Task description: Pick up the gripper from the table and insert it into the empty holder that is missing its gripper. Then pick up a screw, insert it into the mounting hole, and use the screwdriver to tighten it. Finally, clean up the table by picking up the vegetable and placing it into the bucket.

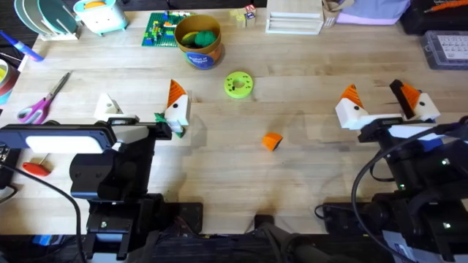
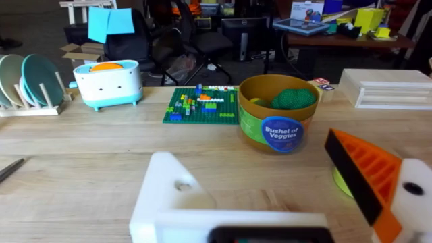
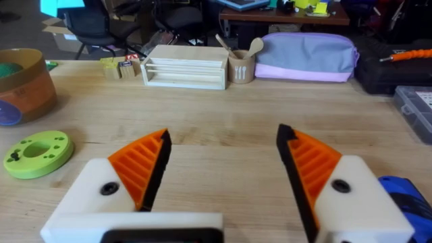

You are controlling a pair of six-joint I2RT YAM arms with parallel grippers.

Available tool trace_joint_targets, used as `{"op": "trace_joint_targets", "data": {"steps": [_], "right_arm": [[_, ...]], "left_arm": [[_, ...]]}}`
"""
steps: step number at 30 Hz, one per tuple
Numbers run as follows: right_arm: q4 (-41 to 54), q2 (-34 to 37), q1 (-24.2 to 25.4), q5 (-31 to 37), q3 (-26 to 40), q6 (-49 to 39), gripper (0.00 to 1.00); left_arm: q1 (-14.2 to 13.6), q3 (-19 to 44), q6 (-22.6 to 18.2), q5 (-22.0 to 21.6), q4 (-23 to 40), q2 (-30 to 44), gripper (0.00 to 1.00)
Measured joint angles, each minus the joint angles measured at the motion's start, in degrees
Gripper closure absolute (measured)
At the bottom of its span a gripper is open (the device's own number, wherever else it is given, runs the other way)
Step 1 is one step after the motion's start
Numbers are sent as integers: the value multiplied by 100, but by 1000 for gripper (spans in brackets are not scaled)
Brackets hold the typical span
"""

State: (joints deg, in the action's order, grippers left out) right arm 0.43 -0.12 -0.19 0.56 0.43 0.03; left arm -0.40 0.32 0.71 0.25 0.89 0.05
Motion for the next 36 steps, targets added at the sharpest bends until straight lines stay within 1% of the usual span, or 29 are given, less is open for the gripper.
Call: {"op": "trace_joint_targets", "data": {"steps": [6,11,17,22,28,32,33,36], "right_arm": [[0,2,0,0,0,0,10],[0,2,0,0,0,0,9],[0,2,0,0,0,0,9],[0,1,0,0,0,0,9],[0,1,0,0,0,0,9],[0,2,0,0,0,0,8],[0,2,0,0,0,0,8],[0,2,0,0,0,0,7]], "left_arm": [[0,0,0,0,-19,0,8],[0,0,4,22,-362,0,8],[0,0,2,22,-525,0,8],[0,0,8,23,-540,0,7],[0,0,290,133,-540,0,7],[0,0,388,258,-658,0,6],[0,0,412,301,-692,0,34],[0,0,454,365,-754,0,327]]}}
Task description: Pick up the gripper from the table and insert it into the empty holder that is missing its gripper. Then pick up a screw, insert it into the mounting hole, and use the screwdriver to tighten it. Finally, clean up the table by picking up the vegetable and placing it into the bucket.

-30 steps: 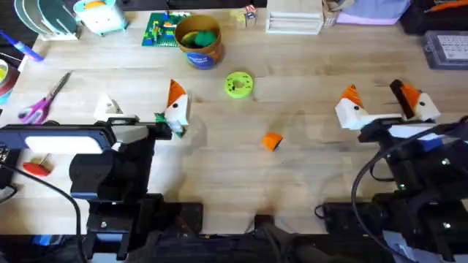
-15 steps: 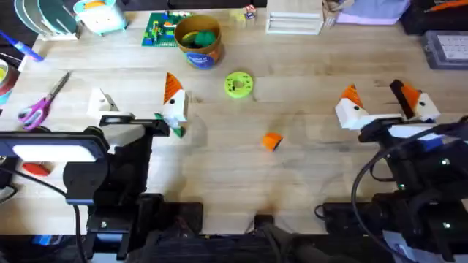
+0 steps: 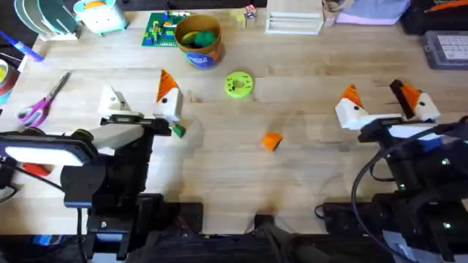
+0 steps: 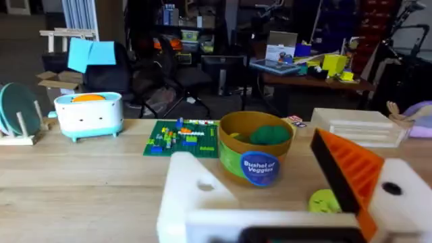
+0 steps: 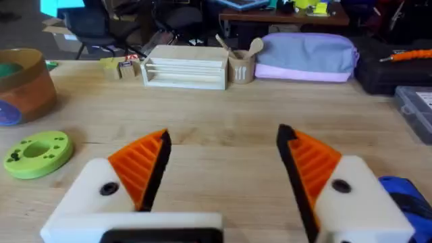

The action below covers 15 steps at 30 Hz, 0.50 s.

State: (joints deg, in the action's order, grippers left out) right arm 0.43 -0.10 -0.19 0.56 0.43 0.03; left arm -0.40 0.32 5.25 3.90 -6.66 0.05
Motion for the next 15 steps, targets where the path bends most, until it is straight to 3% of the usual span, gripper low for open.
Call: {"op": "trace_joint_targets", "data": {"steps": [4,6,8,11,13,14,15], "right_arm": [[0,0,0,0,0,0,9],[0,-1,0,0,0,0,9],[0,0,0,0,0,0,9],[0,-2,0,0,0,0,9],[0,0,0,0,0,0,10],[0,-2,0,0,0,0,9],[0,0,0,0,0,0,10]], "left_arm": [[0,0,23,62,86,0,922],[0,0,25,68,137,0,987],[0,0,20,59,134,0,931],[0,0,24,62,136,0,444],[0,0,47,61,136,-2,216],[0,0,62,62,136,0,218],[0,0,78,59,136,-1,369]]}}
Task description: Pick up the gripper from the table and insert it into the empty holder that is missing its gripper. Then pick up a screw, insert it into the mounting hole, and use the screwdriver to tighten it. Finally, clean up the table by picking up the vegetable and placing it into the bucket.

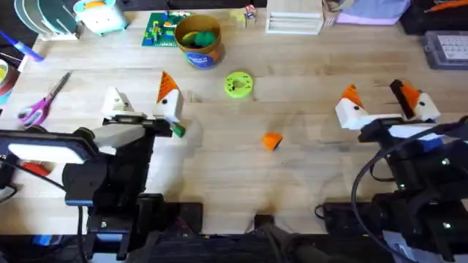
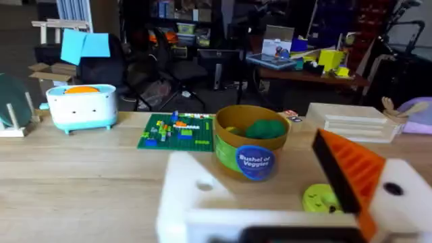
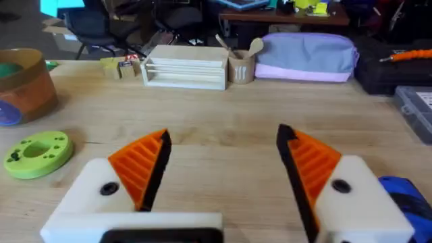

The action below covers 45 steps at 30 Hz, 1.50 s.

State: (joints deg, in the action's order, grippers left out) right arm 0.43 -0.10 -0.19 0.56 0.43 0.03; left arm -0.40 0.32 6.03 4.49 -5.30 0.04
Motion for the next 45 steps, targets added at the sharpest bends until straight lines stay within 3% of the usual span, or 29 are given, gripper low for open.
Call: {"op": "trace_joint_targets", "data": {"steps": [3,4,6,10,11,31,36,40,45], "right_arm": [[0,0,0,0,0,0,10],[0,-2,0,0,0,0,10],[0,0,0,0,0,0,9],[0,0,0,0,0,0,8],[0,0,0,0,0,0,9],[0,-2,0,0,0,0,9],[0,0,0,0,0,0,9],[0,0,0,0,0,0,9],[0,0,0,0,0,0,9]], "left_arm": [[0,0,3,1,0,1,833],[0,0,-34,-3,2,1,942],[0,0,-32,-9,1,1,687],[0,0,-20,-9,2,1,67],[0,0,-15,-5,2,1,26],[0,0,-10,-4,20,1,8],[0,0,-12,9,468,1,9],[0,0,-10,366,925,1,8],[-104,2,-12,682,908,1,8]]}}
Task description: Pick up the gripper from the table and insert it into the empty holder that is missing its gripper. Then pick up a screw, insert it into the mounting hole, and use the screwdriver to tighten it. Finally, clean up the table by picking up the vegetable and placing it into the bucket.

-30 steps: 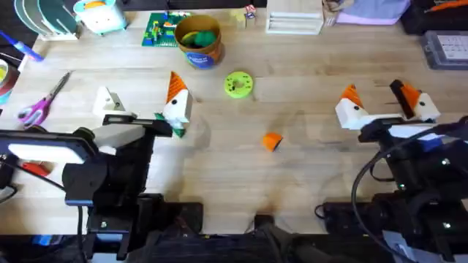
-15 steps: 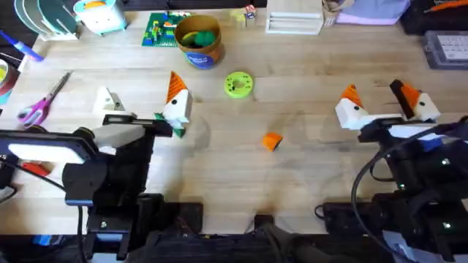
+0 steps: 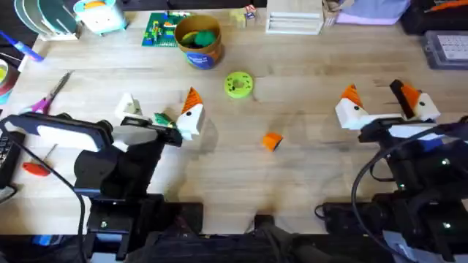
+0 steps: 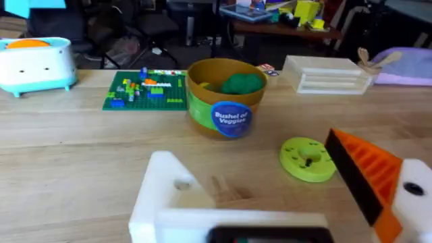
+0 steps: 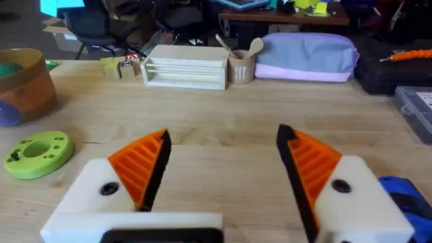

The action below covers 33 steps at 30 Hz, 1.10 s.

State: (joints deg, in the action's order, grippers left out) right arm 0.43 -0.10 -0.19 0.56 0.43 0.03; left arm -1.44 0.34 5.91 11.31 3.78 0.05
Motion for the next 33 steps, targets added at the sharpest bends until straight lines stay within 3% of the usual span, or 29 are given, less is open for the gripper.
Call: {"op": "trace_joint_targets", "data": {"steps": [5,15,18,21,33], "right_arm": [[0,-2,0,0,0,0,8],[0,0,0,0,0,0,10],[0,0,0,0,0,0,9],[0,0,0,0,0,0,9],[0,0,0,0,0,0,9]], "left_arm": [[-526,0,0,131,-12,0,8],[-2291,0,0,442,-36,0,8],[-2621,0,0,457,-36,0,8],[-2762,0,0,455,-36,0,8],[-2768,0,0,455,-36,0,8]]}}
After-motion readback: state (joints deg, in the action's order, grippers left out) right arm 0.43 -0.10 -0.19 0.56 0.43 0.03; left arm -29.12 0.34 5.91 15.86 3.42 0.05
